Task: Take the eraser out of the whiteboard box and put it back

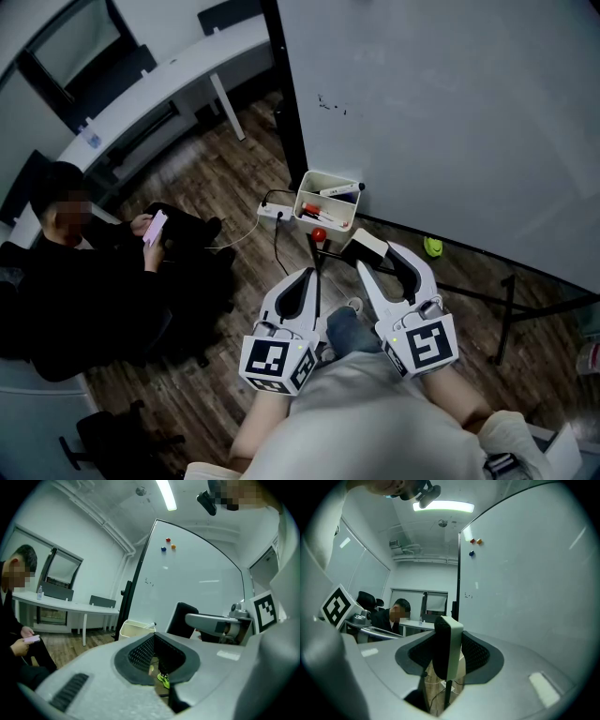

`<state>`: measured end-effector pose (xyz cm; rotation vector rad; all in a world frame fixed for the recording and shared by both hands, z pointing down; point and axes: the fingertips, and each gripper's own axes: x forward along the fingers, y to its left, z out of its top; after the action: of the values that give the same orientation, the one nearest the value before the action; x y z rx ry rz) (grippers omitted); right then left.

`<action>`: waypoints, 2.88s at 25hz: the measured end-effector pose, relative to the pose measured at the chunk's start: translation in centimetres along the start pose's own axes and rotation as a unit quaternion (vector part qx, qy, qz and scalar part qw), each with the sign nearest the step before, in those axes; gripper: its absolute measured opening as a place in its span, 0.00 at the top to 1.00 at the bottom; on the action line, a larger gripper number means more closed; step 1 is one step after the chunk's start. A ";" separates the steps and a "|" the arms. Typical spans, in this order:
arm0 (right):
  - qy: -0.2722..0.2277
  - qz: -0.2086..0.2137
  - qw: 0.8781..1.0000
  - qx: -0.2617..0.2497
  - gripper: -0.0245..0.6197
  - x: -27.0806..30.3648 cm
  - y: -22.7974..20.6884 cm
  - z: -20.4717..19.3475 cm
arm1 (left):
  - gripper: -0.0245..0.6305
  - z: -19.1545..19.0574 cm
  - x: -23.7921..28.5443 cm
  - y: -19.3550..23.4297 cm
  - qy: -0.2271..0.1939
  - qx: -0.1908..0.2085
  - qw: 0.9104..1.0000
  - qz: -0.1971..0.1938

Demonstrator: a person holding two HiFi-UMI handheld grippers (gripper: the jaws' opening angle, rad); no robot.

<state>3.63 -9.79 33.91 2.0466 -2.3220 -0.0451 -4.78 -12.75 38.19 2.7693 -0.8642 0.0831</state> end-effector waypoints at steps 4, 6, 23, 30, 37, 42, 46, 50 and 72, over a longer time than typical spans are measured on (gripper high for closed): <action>0.000 0.003 1.000 0.001 0.69 0.6 -0.2 -0.1 | 0.96 -0.1 0.3 0.2 0.002 0.000 1.000 0.003; 0.000 0.005 1.000 0.001 0.69 0.9 -0.3 0.0 | 0.96 -0.1 0.5 0.3 0.003 -0.001 1.000 0.005; 0.000 0.022 1.000 0.000 0.69 5.0 -1.6 -0.1 | 0.96 0.1 2.9 2.5 0.004 -0.011 1.000 0.018; 0.001 0.028 1.000 -0.002 0.69 7.0 -2.2 -0.1 | 0.96 0.2 4.0 3.5 0.007 -0.015 1.000 0.023; 0.000 0.037 0.999 -0.002 0.69 8.8 -2.5 -0.1 | 0.96 0.0 5.1 4.6 0.013 -0.017 0.999 0.026; 0.006 0.039 0.999 -0.004 0.69 9.8 -2.7 -0.5 | 0.96 0.2 5.7 5.2 0.013 -0.019 0.999 0.026; 0.015 0.040 0.999 -0.005 0.69 10.3 -2.7 -1.0 | 0.96 0.3 5.9 5.7 0.014 -0.019 0.999 0.026; 0.027 0.042 0.999 -0.005 0.69 10.7 -2.8 -1.9 | 0.96 0.4 6.2 6.1 0.015 -0.022 0.999 0.027; 0.070 0.034 0.997 0.010 0.69 10.8 -3.1 -5.9 | 0.96 0.1 6.4 6.1 0.019 -0.022 0.999 0.024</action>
<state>5.70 -20.88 39.76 1.9100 -2.3125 0.1207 -2.94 -21.16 40.20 2.6991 -0.9112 0.1223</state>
